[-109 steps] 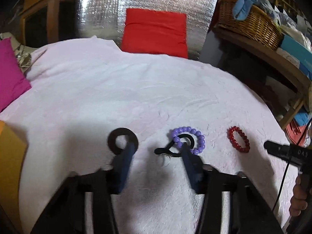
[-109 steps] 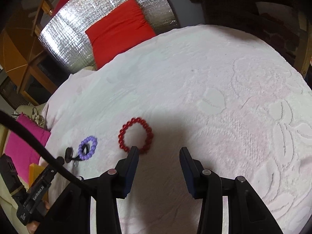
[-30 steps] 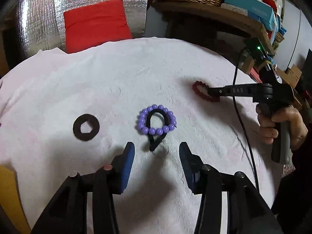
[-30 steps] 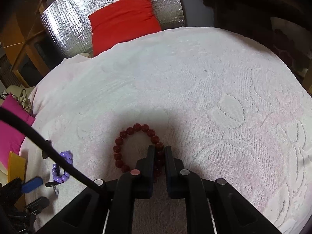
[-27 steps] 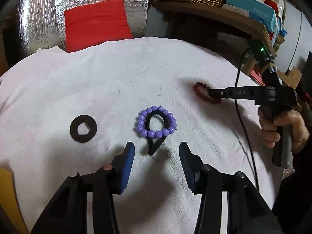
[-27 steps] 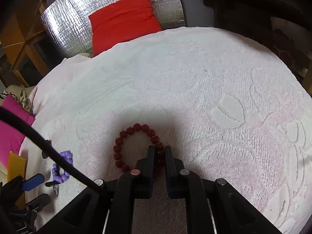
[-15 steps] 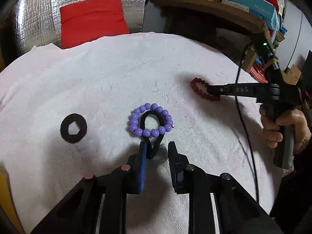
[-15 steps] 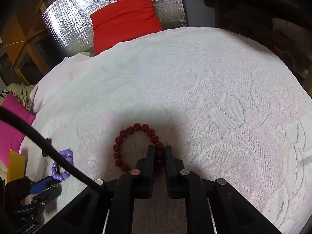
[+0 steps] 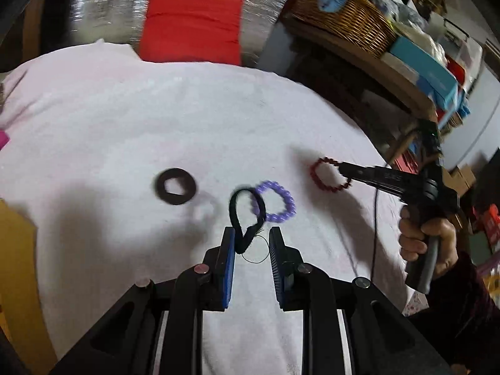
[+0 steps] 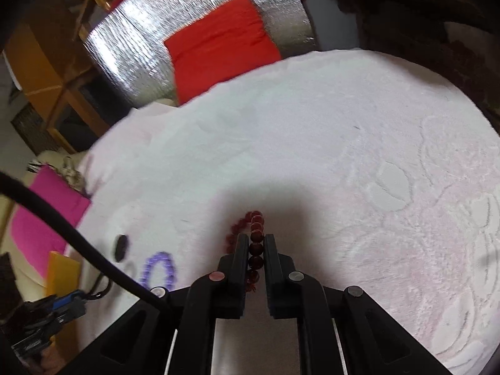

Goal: Organize jewelry
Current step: 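Lift the hair tie with the left tool while the right tool holds the red bracelet, then carry the hair tie with the left tool while the right tool carries the red bracelet to the orange box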

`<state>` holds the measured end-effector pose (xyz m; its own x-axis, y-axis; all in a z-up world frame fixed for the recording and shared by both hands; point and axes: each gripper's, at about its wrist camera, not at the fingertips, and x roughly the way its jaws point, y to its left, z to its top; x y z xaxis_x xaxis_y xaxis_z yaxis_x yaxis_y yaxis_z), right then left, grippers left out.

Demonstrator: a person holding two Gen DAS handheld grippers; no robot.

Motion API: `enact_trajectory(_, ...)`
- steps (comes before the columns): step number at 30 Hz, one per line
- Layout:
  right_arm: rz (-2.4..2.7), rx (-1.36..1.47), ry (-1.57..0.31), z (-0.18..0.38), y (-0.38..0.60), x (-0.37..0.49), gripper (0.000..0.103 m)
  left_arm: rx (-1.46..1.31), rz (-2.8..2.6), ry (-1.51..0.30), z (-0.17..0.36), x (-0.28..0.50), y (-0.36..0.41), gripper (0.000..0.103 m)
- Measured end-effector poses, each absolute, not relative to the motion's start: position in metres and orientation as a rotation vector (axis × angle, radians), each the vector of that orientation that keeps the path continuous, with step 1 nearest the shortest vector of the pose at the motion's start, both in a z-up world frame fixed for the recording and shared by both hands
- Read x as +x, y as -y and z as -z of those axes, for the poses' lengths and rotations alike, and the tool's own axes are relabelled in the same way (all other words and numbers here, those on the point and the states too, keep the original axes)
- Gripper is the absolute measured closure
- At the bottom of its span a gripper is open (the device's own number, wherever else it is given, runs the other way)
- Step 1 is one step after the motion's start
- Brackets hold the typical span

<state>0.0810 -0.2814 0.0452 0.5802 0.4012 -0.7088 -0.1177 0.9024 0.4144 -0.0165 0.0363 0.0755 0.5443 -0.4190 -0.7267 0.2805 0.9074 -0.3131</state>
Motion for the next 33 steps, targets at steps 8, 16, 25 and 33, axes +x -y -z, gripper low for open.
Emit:
enact_trajectory(8,-0.417,0.461,-0.853,-0.056,0.278,0.071,0.093,-0.154,0.374,-0.871,-0.085,-0.027,-0.044,0.08)
enact_trajectory(16,-0.447,0.464,-0.854,-0.059,0.263,0.069,0.093,-0.143,0.35,-0.845,-0.096,-0.038,-0.051,0.08)
enact_trajectory(25,-0.501,0.463,-0.826,-0.073,0.245,0.057,0.093,-0.16,0.304,-0.815,-0.106,-0.057,-0.064,0.08)
enact_trajectory(33,-0.611,0.391,-0.778,-0.102,0.193,0.029,0.093,-0.203,0.155,-0.777,-0.12,-0.097,-0.09,0.08)
